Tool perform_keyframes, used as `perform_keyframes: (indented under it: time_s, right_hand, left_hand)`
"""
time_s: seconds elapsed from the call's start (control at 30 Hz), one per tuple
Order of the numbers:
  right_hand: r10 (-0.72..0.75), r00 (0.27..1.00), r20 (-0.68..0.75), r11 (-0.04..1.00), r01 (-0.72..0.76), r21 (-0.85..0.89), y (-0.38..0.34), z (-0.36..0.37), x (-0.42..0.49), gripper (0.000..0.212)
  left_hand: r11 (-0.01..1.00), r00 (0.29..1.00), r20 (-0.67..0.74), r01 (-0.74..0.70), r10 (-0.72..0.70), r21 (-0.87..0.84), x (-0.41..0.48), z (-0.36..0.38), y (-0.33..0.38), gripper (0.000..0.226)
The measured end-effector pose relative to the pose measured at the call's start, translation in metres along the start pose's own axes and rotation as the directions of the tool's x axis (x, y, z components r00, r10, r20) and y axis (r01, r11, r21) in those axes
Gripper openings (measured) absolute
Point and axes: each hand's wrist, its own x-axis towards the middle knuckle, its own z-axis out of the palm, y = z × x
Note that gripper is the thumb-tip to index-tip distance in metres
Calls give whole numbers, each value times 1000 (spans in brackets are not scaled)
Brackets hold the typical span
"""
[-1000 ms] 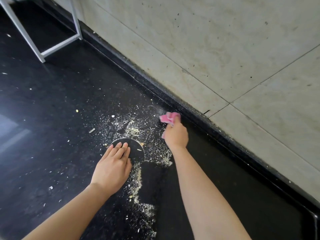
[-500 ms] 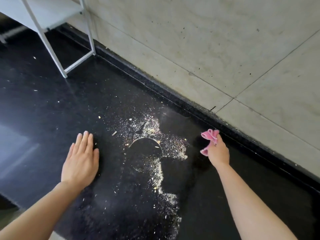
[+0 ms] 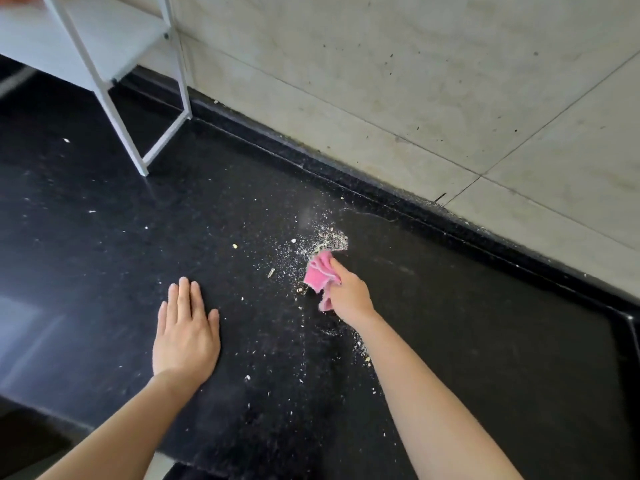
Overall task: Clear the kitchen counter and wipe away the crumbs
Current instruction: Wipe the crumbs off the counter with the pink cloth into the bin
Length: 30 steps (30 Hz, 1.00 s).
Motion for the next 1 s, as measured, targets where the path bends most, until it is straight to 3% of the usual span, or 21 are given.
perform_keyframes:
  time_s: [0.07,0.23,0.33,0.43,0.53,0.67,0.7,0.8,0.93,1.0]
  right_hand:
    - [-23,1000,17,991,21,132,-8,5,-6,56]
    - [111,969,-221,961,-49,271,25,-40,-18,59]
    - [329,883,-336,929,-240,281,60,-80,-24,66]
    - [482,810,-335,876,-447,181,83,-85,-31,68]
    - [370,857,-359,922,-385,30,76,-49,-39,70]
    - [142,963,-227,954,-195,-229,43,9,-48,66]
    - [122,977,-173,966,-157,-206,33,19,-52,64]
    - [107,994,-1,991,-107,85,9,36,-63,60]
    - [38,994,-105,974,-13,226,17,17,-76,57]
    - [74,985,-159,948,-20,319,35,-6,-88,61]
  left_hand:
    - [1000,1000,1,-15,15,6,0,-1,-2,61]
    - [998,998,-6,-56,56,21,0,-2,-4,60]
    - [997,997,-15,-77,77,20,1,0,-5,60]
    - [997,997,-17,-74,74,14,3,3,-5,59]
    - [996,996,-9,-84,84,17,4,5,-7,59]
    - [997,997,22,-79,79,15,5,2,-8,60]
    - [996,996,26,-82,82,20,4,1,-7,60]
    - [996,996,42,-75,73,44,5,-4,-7,62]
    - [995,995,69,-74,70,61,1,-11,-10,63]
    - [995,992,93,-85,79,56,-12,-13,-13,62]
